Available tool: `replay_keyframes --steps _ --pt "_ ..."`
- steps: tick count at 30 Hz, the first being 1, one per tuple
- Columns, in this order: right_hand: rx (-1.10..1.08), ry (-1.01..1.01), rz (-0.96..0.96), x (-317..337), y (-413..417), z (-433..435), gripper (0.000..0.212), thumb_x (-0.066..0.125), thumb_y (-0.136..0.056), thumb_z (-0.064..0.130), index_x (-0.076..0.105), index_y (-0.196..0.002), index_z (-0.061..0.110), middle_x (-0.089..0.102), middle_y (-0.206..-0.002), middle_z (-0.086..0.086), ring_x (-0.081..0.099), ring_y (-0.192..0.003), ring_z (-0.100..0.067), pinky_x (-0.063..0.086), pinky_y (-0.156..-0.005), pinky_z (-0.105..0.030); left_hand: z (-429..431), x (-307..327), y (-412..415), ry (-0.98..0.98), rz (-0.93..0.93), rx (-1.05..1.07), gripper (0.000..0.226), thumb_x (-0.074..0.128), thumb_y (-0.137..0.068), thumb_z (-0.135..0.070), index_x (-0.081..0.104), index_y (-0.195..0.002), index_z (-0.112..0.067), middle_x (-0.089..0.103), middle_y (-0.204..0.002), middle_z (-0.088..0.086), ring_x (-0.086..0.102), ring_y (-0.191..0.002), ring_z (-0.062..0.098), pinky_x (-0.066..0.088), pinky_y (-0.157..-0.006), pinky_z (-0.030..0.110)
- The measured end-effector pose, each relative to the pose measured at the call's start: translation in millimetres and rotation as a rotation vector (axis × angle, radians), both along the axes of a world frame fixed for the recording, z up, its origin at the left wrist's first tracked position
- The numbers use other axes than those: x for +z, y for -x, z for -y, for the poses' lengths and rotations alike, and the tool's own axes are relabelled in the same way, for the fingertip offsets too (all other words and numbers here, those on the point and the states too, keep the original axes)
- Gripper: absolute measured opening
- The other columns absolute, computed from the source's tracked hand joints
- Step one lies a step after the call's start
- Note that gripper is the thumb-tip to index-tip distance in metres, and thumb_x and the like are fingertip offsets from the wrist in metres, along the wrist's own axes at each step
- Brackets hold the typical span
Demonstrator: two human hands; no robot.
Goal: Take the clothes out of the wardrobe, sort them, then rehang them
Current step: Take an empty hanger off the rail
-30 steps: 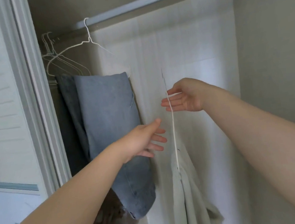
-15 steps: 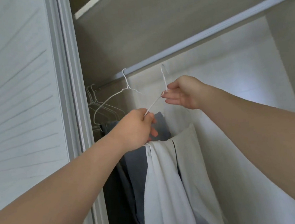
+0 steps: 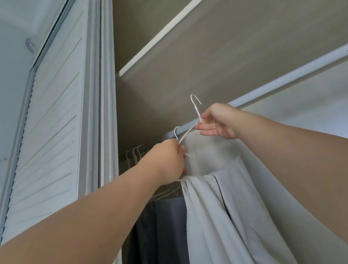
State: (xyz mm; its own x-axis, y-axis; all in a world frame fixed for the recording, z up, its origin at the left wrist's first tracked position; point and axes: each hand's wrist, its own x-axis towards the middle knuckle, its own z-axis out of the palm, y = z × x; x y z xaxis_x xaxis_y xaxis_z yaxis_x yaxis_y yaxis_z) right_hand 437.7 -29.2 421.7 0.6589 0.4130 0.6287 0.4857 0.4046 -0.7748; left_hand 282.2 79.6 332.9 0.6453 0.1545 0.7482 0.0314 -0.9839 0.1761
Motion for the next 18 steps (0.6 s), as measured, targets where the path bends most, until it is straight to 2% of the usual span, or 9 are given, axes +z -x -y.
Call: replay_keyframes --steps 6,9,12,15,16,18 --pt "-0.003 0.028 -0.002 -0.3 -38.0 -23.0 0.02 0.041 -0.095 0.003 0.051 -0.112 0.005 0.057 -0.105 -0.014 0.069 -0.083 -0.024 0.054 -0.079 -0.041 -16.7 7.9 -28.7 -0.057 -0.049 0.148 0.025 0.037 -0.105 -0.016 0.058 -0.117 -0.007 0.067 -0.113 0.014 0.064 -0.104 0.031 0.053 -0.095 0.044" --pt "0.021 0.028 -0.025 -7.4 -54.2 -35.4 0.018 0.04 -0.095 0.002 0.05 -0.109 0.005 0.058 -0.113 -0.018 0.068 -0.086 -0.027 0.054 -0.077 -0.041 -23.2 7.2 -37.2 -0.119 -0.084 0.214 0.027 0.037 -0.105 -0.014 0.058 -0.119 -0.007 0.065 -0.117 0.012 0.062 -0.107 0.031 0.052 -0.094 0.042" --pt "0.031 0.053 -0.041 -17.9 -68.9 -48.1 0.018 0.042 -0.094 0.002 0.05 -0.11 0.004 0.06 -0.11 -0.018 0.069 -0.085 -0.028 0.054 -0.075 -0.041 -31.2 2.7 -47.3 -0.148 -0.098 0.263 0.027 0.036 -0.105 -0.019 0.059 -0.116 -0.01 0.063 -0.112 0.008 0.061 -0.102 0.029 0.051 -0.084 0.038" --pt "0.059 0.057 -0.051 -25.8 -78.2 -61.4 0.012 0.044 -0.093 0.002 0.052 -0.102 0.002 0.064 -0.097 -0.018 0.07 -0.086 -0.029 0.056 -0.072 -0.04 -42.3 -4.2 -55.7 -0.174 -0.053 0.325 0.022 0.039 -0.103 -0.019 0.057 -0.113 -0.014 0.056 -0.095 0.002 0.055 -0.085 0.024 0.043 -0.073 0.034" --pt "0.07 0.053 -0.054 -26.8 -80.4 -66.4 0.01 0.045 -0.093 0.002 0.052 -0.1 0.001 0.065 -0.096 -0.019 0.07 -0.088 -0.03 0.056 -0.074 -0.041 -45.6 -6.0 -56.9 -0.2 -0.034 0.36 0.021 0.04 -0.102 -0.018 0.057 -0.114 -0.014 0.055 -0.094 0.001 0.053 -0.084 0.023 0.042 -0.072 0.035" --pt "0.086 0.063 -0.054 -27.2 -83.0 -76.8 0.006 0.047 -0.092 0.004 0.053 -0.094 0.002 0.065 -0.097 -0.02 0.069 -0.093 -0.032 0.056 -0.08 -0.043 -50.5 -8.5 -58.5 -0.281 -0.011 0.455 0.022 0.04 -0.1 -0.015 0.055 -0.116 -0.015 0.056 -0.105 0.005 0.05 -0.094 0.026 0.041 -0.079 0.038"
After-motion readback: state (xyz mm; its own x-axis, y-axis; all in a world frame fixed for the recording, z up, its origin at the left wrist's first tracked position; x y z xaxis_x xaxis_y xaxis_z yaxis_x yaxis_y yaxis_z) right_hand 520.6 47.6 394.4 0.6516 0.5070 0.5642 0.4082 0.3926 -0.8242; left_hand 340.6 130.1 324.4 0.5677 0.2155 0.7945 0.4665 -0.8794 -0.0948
